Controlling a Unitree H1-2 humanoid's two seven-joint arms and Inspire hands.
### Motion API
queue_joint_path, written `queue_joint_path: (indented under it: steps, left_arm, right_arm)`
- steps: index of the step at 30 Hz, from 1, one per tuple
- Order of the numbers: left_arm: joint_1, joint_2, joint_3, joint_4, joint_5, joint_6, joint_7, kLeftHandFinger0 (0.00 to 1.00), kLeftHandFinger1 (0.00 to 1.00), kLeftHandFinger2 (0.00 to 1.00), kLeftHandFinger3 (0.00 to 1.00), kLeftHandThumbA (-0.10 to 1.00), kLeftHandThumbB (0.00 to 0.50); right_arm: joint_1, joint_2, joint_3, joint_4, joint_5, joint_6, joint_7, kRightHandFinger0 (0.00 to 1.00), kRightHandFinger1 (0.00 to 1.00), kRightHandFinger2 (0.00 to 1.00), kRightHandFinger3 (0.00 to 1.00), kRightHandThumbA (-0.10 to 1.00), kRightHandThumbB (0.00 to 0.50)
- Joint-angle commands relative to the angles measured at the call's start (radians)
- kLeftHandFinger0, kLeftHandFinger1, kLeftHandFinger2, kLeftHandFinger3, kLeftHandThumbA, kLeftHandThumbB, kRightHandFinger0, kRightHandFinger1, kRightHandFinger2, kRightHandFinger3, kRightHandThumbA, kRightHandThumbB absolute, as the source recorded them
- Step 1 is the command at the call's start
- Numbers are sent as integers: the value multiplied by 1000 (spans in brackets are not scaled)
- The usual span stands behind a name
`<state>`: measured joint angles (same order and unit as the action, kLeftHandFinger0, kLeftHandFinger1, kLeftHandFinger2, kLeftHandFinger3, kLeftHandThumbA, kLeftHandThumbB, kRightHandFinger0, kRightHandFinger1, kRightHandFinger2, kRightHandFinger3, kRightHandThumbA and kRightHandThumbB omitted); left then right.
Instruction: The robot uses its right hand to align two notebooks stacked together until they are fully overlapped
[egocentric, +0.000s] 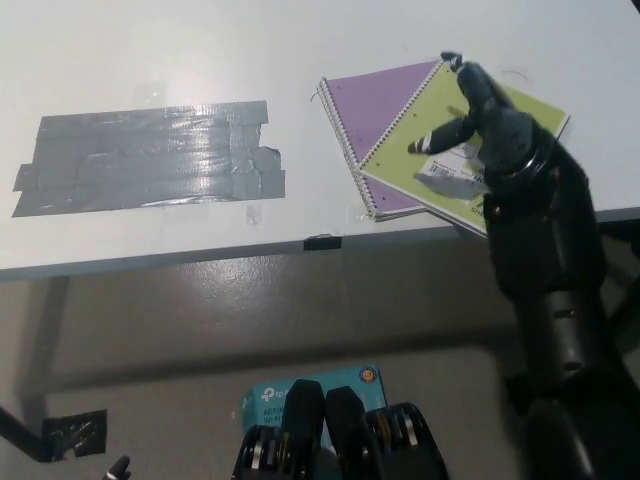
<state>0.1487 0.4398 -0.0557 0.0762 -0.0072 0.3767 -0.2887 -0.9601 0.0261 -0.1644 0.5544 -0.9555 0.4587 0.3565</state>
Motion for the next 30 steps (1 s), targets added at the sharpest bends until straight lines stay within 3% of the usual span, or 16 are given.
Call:
queue_joint_path:
  steps: [1, 4, 11, 17, 23, 27, 30]
  left_arm:
    - [1, 24, -13, -18, 15, -18, -21, 601, 534, 615, 1000, 1000, 500]
    - [9, 21, -17, -28, 16, -11, -17, 611, 540, 626, 1000, 1000, 500]
    - [17, 19, -32, -30, 16, -20, -20, 613, 553, 637, 1000, 1000, 500]
    - [15, 18, -41, -18, 13, -33, -22, 570, 514, 608, 1000, 1000, 500]
    - [16, 17, -40, -21, 11, -28, -21, 669, 572, 636, 1000, 1000, 500]
    - [18, 2, -42, -6, 2, -47, -22, 631, 549, 632, 1000, 1000, 500]
    - [18, 0, -42, 3, -2, -60, -27, 687, 583, 649, 1000, 1000, 500]
  right_arm:
    - [-30, 20, -32, 13, -199, 11, -126, 1000, 1000, 1000, 1000, 1000, 263]
    - [-7, -3, 43, 12, -217, 11, -115, 1000, 1000, 1000, 1000, 1000, 222]
    - [39, -27, 167, -3, -253, 11, -109, 1000, 1000, 1000, 1000, 1000, 229]
    - [48, -10, 173, 35, -204, 11, -282, 1000, 1000, 1000, 1000, 1000, 242]
    - [74, 16, 159, 54, -163, 11, -367, 1000, 1000, 1000, 1000, 1000, 208]
    - [114, 21, 160, 64, -140, 11, -411, 1000, 1000, 1000, 1000, 1000, 218]
    - [144, 22, 164, 93, -122, 11, -441, 1000, 1000, 1000, 1000, 1000, 238]
